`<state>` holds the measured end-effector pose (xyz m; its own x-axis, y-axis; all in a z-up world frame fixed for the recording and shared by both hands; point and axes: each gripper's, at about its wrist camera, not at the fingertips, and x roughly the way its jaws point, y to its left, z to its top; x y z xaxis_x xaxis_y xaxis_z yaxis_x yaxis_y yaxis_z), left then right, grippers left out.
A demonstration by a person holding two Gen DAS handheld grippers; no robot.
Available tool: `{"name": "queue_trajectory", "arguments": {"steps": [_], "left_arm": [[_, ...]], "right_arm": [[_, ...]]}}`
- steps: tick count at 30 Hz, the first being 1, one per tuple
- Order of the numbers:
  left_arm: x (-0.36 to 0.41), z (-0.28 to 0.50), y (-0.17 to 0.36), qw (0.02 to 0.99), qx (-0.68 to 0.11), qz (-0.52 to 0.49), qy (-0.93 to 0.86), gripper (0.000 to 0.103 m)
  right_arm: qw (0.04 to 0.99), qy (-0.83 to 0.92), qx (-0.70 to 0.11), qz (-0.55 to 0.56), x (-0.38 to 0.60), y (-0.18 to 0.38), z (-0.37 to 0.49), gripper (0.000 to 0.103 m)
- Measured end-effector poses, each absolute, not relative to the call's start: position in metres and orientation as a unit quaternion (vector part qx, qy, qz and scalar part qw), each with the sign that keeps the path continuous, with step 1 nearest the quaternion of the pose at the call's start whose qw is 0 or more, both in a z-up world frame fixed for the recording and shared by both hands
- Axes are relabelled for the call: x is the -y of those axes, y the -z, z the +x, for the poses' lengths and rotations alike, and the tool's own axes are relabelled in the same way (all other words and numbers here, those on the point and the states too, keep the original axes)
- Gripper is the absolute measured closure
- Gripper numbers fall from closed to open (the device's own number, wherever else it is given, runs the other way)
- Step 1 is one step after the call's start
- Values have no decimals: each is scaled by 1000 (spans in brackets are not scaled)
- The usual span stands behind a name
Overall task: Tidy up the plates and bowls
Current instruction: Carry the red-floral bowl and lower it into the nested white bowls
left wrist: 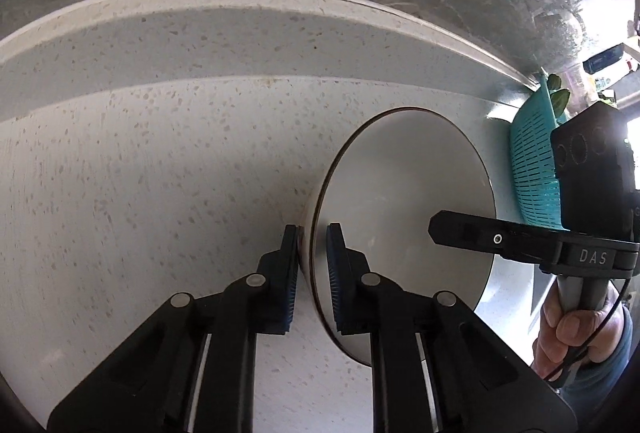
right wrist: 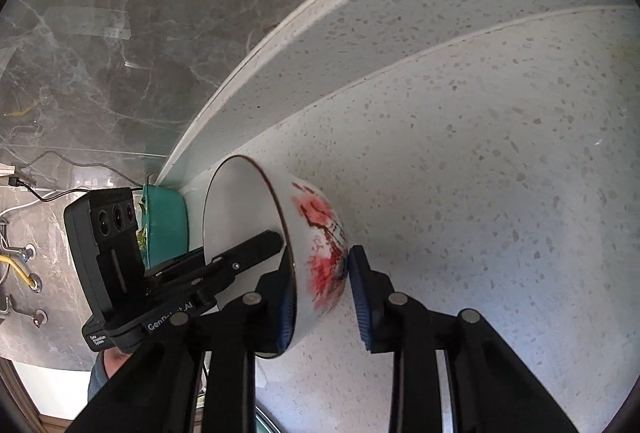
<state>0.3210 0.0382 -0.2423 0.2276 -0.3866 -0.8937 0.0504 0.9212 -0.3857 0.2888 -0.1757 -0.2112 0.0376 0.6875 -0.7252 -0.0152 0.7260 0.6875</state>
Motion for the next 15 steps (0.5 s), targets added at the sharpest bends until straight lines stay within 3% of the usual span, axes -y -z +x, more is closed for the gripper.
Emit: {"name": "queue_trajectory", "arguments": {"steps": [15], "left_arm": [[27,243,178,777,-595,-128,163,91]], "right_arm": [[689,-256,-623,269,222,147,212,73]]}}
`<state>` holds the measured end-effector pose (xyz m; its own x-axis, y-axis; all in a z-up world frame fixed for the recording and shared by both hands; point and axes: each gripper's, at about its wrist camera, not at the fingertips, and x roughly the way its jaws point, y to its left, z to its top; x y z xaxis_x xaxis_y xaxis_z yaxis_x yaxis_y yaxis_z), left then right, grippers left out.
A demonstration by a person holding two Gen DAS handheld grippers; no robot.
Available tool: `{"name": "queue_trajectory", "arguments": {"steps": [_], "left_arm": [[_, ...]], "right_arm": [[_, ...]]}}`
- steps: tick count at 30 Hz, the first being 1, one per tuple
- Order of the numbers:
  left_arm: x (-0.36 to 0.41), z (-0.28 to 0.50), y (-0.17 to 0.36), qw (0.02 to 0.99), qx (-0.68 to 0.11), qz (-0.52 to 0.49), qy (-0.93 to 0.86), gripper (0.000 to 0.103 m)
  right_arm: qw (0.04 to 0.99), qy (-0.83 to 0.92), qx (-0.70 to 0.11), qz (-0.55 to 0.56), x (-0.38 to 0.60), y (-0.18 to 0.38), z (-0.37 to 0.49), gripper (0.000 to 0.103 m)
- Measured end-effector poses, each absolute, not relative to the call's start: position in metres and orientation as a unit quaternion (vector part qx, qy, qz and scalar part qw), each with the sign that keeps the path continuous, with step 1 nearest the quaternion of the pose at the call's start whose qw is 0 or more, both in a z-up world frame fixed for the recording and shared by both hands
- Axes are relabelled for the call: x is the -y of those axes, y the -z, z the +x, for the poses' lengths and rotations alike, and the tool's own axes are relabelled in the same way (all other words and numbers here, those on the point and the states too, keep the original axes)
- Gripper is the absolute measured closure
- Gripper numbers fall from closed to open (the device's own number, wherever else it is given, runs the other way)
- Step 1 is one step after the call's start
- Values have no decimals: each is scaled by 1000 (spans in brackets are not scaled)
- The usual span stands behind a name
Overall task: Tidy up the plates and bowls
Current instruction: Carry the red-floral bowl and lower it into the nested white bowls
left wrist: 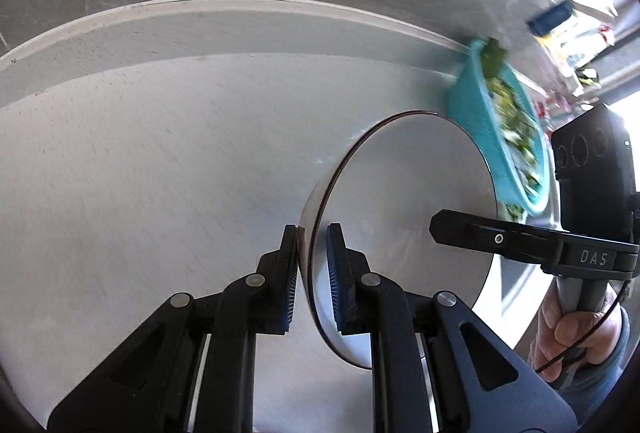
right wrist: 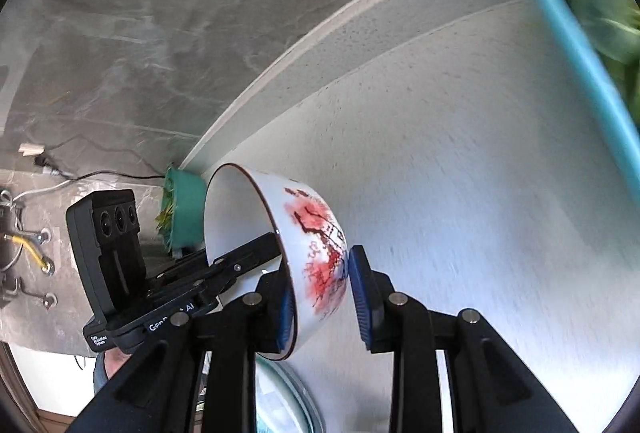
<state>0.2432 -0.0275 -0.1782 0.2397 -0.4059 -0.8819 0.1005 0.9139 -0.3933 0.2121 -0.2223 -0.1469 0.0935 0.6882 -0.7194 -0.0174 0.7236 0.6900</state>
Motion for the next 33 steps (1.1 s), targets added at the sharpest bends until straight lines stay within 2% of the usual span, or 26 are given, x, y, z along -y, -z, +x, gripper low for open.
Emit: {"name": "queue_trajectory", "arguments": {"steps": [10,19,33], "left_arm": [[100,138,144,767,-593,-98,225,90],[142,56,164,737,-622,-67,255,89],[163,28,193,741,-630,-16,232,88]], "right_arm": [[712,-235,-602,276,285,102,104,72],[714,-190,-604,300,314,110,30,72],[724,-172,-620,248,306,133,10,72]]}}
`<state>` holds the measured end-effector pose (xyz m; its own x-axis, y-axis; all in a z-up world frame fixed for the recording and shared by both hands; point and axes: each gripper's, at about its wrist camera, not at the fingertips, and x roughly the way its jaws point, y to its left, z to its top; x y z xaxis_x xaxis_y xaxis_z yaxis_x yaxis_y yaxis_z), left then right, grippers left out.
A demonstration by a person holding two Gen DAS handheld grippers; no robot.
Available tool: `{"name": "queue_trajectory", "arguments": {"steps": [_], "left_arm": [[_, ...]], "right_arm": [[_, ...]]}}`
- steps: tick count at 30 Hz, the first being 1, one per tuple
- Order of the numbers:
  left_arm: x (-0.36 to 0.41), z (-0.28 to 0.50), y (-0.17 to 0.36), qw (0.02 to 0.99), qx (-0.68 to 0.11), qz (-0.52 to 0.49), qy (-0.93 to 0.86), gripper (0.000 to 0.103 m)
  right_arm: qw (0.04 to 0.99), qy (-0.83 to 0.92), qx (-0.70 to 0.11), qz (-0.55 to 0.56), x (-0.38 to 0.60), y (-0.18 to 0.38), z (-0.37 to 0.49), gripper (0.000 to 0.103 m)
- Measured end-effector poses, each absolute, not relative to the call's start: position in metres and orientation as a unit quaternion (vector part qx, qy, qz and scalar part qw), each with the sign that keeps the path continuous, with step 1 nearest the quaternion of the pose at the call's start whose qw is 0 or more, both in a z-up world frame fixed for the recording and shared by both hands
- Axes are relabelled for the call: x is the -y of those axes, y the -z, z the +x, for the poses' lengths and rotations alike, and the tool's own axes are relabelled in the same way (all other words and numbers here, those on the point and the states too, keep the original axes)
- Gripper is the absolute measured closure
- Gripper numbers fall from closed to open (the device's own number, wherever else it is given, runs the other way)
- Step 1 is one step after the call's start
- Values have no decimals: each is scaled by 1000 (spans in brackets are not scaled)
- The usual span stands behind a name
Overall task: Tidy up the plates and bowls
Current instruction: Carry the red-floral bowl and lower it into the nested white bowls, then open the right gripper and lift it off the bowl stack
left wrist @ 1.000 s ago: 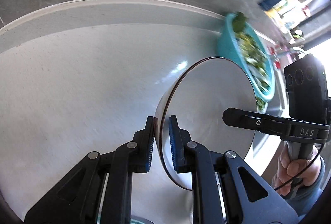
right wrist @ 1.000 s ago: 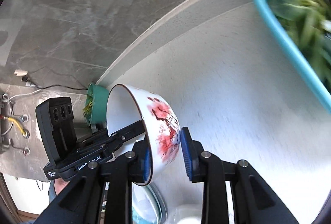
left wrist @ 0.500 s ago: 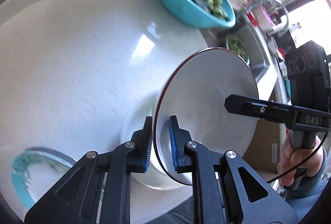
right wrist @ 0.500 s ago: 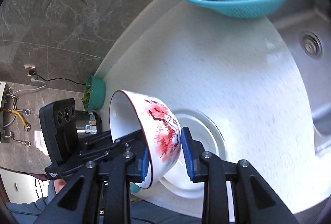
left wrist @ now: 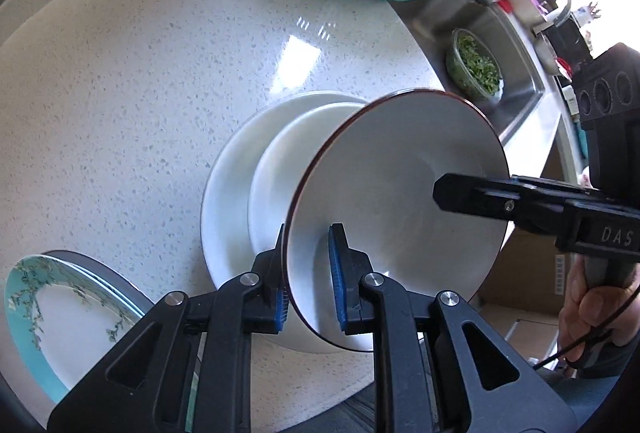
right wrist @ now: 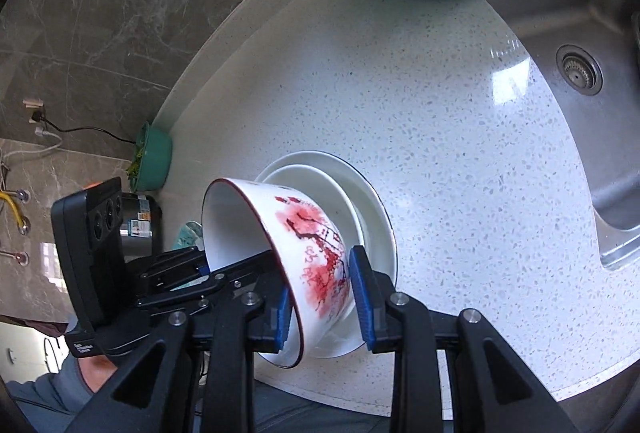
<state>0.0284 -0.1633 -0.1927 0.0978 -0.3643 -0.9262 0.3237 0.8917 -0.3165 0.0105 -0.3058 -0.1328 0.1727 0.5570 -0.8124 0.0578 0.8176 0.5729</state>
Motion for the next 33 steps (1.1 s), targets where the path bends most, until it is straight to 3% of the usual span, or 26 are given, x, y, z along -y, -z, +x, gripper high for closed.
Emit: {"name": "queue_trajectory", "arguments": {"steps": [11,21,24,27,29,33], "left_arm": [[162,46,192,759,-614,-10,217,86],[154,42,190,764,-606,-23,218,85],[152,41,188,766,-603,-26,220,80],[154,37,184,771,-595,-25,227,68],[154,36,181,773,-589,-29,235,54],[152,33,177,775,-584,-32,238,46]], "right_arm": [[751,-170,-606,200,304,121,13,64],[752,-172,-609,186,300,130,14,73],[754,-169,-608,183,302,131,15,75],[753,-166,-609,185,305,136,16,79],[752,-165,-612,183,306,137,16,81],[748,-166,-618,177,302,143,15,82]]}}
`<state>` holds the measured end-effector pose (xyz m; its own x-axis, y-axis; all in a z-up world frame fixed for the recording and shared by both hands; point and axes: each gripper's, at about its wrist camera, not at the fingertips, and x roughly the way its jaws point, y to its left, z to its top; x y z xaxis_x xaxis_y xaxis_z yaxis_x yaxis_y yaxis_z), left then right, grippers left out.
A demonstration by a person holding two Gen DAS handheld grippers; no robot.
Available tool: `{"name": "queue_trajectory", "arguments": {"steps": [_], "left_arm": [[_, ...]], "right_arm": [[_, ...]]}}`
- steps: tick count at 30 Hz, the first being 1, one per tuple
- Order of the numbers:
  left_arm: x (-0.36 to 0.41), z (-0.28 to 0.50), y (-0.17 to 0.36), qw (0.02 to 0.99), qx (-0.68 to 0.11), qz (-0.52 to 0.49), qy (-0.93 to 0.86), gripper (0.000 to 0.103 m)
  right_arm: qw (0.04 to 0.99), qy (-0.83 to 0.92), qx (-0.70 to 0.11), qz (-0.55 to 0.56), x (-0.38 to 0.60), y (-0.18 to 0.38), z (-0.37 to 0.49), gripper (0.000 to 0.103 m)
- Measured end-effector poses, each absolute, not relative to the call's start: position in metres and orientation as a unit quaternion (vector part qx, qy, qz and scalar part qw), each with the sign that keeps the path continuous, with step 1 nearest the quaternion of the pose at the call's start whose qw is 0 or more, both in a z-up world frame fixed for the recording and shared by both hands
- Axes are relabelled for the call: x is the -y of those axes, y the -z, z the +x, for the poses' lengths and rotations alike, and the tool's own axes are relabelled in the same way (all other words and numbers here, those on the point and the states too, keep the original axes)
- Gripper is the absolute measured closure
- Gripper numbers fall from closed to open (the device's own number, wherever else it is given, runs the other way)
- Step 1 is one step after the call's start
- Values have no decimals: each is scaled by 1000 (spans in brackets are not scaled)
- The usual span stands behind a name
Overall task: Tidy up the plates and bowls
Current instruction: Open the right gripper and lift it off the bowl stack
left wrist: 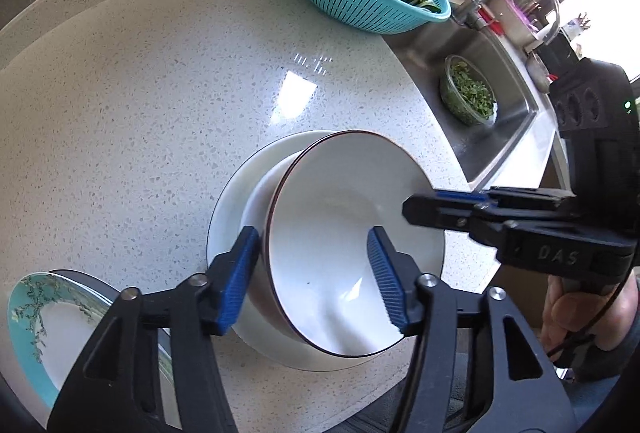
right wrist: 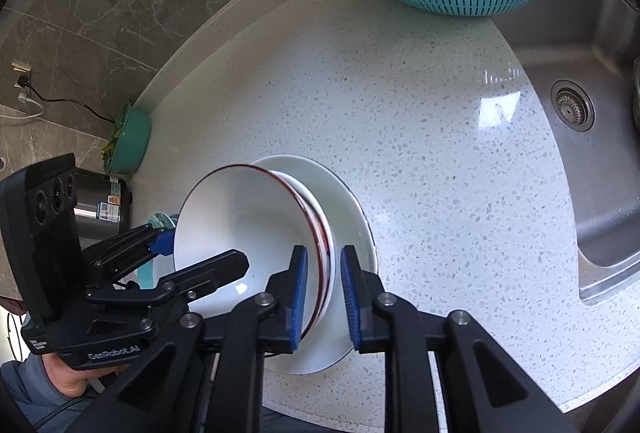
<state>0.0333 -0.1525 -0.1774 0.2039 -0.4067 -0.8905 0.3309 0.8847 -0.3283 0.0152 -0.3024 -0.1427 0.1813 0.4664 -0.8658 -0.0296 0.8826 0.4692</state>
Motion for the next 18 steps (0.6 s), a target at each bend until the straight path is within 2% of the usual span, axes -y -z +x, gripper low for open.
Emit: {"name": "queue_trajectory", "arguments": {"steps": [7,10,18], "left_arm": [[154,30,175,777,-580,-29,245,35],[155,31,175,775,-581,-23,247,33],[155,33,172,772,-586,-24,244,32]], "right_arm": [[748,-165,-625,150,297,146,14,87],[752,-170,-624,124,289,142,13,91],[756,-175,-624,84,279,138,10,91]]}}
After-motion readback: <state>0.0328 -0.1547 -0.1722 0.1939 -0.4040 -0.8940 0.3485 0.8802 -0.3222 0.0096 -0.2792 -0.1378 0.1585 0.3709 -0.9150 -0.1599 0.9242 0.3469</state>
